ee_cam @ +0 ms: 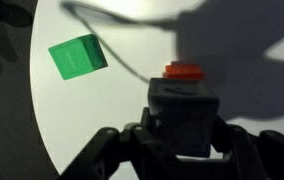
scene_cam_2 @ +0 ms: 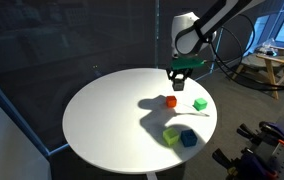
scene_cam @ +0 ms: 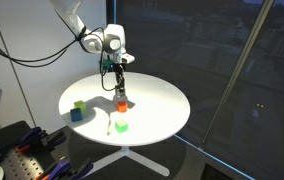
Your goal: Pick up the gray block from the table and put it on the orange block
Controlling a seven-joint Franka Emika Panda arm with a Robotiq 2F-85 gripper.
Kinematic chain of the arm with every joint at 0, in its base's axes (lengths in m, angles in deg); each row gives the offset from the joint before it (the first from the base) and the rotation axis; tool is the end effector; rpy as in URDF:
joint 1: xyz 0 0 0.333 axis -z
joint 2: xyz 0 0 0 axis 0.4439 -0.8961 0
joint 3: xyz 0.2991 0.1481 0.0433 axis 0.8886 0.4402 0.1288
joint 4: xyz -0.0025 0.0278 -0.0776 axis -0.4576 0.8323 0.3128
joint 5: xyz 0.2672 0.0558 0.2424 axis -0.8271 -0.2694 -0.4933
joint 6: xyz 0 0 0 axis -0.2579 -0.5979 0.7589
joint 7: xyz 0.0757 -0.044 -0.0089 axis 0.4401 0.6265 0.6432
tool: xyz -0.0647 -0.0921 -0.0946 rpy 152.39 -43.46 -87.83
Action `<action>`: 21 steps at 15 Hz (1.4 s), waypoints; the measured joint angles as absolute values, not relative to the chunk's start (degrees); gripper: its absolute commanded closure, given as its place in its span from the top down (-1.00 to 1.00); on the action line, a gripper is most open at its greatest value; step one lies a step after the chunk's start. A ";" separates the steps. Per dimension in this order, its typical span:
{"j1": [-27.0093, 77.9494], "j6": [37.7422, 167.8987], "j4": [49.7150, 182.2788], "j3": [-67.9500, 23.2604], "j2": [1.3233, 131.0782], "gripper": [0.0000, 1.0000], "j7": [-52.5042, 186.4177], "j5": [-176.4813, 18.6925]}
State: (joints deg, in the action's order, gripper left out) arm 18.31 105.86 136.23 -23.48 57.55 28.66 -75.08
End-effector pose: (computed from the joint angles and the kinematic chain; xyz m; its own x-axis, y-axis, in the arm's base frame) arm 0.6046 0.0290 0.2491 0.8240 -0.5618 0.0735 -0.5665 -0.8191 0.0903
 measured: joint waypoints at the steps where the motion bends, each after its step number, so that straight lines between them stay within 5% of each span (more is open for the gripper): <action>1: 18.32 105.87 136.23 -23.49 57.47 -0.43 28.66 -75.08; 21: 19.20 103.08 130.68 -23.49 53.53 -0.43 29.27 -79.43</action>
State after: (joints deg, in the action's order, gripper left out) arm 19.20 103.08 130.68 -23.49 53.53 29.27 -79.43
